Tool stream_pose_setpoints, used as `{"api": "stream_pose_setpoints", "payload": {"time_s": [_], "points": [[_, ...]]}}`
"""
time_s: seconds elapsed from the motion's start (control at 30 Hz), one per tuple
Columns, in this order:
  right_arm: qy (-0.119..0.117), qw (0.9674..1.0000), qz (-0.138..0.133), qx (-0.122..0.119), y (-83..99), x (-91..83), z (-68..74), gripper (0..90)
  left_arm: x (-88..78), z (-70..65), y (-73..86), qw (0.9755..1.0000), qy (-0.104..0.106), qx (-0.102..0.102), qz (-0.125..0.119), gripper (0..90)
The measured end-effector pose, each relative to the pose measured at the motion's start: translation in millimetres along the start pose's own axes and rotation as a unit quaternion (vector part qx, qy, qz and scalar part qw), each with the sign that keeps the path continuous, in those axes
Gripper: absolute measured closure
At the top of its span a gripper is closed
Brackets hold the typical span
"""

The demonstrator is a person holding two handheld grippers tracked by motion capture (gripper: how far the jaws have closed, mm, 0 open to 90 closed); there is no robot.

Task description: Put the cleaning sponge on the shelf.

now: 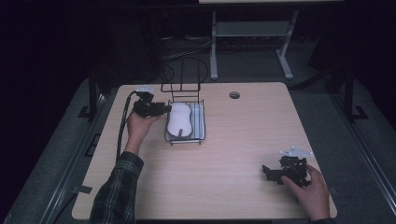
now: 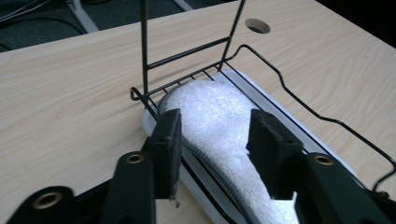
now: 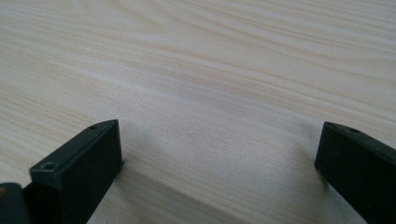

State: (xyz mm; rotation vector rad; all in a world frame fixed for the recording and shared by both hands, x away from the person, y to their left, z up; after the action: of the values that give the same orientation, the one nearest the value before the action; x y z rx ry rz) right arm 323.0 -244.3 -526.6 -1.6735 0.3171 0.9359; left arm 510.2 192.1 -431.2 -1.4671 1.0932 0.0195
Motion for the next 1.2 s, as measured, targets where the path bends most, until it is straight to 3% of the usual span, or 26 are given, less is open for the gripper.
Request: {"api": "stream_pose_setpoints", "payload": {"time_s": [0.1,0.3,0.73,1.2], "points": [[0.0,1.0,0.0,0.0,0.0,0.0,0.0,0.2,-4.4,-4.1,3.1,0.9999,0.012,0.006,-0.007,69.4],[0.0,1.0,0.0,0.0,0.0,0.0,0.0,0.2,-3.5,-12.0,16.0,0.9995,0.023,0.017,0.01,89.4],[0.0,1.0,0.0,0.0,0.0,0.0,0.0,0.2,20.6,-28.3,31.6,0.9977,0.033,0.033,0.049,89.6],[0.0,1.0,0.0,0.0,0.0,0.0,0.0,0.2,34.8,-38.3,31.4,0.9974,0.051,0.025,0.044,89.8]]}}
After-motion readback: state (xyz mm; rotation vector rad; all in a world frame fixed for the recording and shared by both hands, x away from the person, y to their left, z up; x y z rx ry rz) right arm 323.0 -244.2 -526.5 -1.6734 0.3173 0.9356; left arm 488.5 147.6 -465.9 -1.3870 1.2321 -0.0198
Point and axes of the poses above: each handheld gripper's, and its own axes: x roughly forward along the jaws, y roughly out of its underside, z roughly to its left, the point moved 6 cm from there along x, roughly forward along the jaws, and after that the axes turned 6 degrees about -x, right-handed, at the moved point
